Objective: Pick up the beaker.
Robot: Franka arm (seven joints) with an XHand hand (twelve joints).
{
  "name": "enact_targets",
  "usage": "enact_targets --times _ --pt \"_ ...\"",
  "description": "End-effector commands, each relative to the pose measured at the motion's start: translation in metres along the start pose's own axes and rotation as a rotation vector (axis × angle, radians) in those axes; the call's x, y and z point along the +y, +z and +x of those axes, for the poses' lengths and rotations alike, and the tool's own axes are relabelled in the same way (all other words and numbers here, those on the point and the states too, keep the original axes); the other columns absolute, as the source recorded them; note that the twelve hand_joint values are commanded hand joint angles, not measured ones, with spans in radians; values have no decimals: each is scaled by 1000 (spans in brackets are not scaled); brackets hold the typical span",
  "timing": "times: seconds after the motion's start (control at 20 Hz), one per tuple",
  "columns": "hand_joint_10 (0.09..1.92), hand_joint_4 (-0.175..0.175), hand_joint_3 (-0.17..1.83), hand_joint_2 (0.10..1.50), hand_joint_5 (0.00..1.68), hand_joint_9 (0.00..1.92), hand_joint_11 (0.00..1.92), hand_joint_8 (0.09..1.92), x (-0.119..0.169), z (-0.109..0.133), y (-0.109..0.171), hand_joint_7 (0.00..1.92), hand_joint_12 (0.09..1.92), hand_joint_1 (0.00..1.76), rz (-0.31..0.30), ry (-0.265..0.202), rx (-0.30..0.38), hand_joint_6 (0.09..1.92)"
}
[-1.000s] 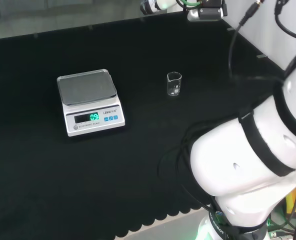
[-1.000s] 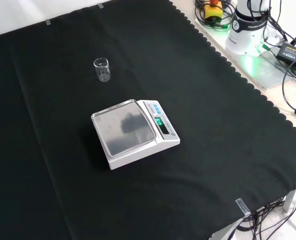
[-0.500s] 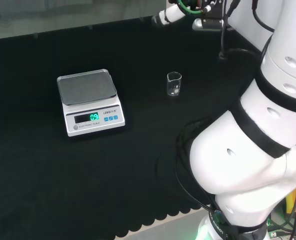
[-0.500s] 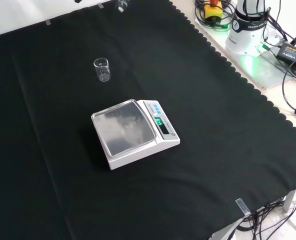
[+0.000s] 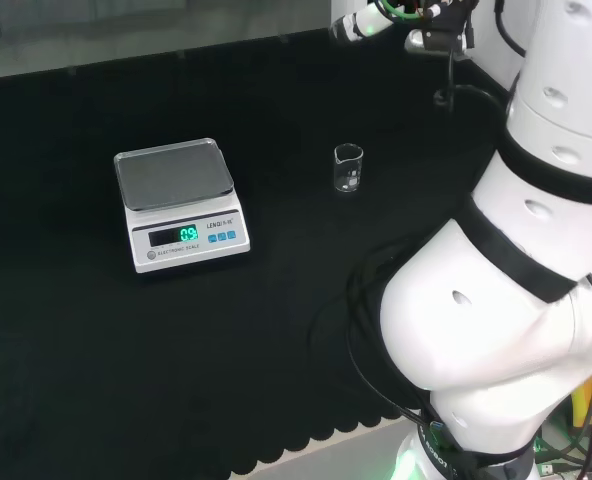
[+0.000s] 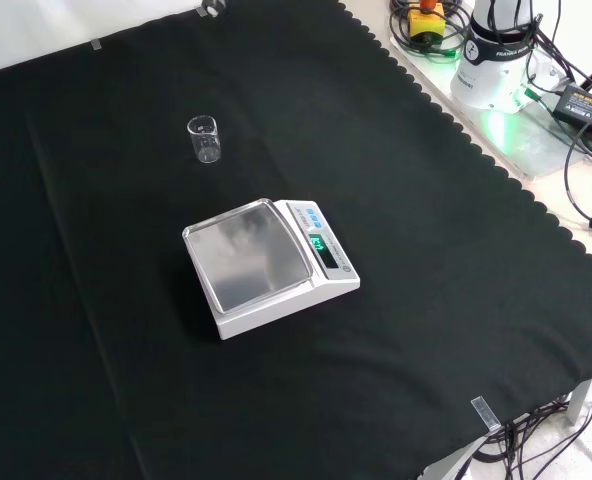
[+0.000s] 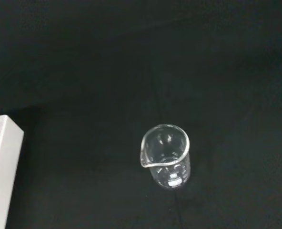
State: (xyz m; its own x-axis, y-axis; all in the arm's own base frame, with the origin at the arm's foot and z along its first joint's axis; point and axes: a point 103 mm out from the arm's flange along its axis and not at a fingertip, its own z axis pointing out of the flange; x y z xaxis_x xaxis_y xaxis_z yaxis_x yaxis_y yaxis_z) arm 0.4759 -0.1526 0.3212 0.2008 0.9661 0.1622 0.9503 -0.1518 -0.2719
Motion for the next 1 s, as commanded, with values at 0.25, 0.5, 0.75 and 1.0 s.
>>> enact_targets --times 0.25,0.5,0.75,1.0 --pt "827 -84 70 727 157 0 126 606 82 -39 95 0 1543 394 171 -10 110 87" --pt "822 -85 69 727 159 0 122 607 90 -38 108 0 1544 396 203 -10 121 87" --pt "819 -85 68 727 159 0 119 609 90 -35 118 0 1546 396 231 -16 129 87" --pt "781 -85 59 724 160 0 107 596 87 -31 128 0 1550 393 328 -28 114 87"
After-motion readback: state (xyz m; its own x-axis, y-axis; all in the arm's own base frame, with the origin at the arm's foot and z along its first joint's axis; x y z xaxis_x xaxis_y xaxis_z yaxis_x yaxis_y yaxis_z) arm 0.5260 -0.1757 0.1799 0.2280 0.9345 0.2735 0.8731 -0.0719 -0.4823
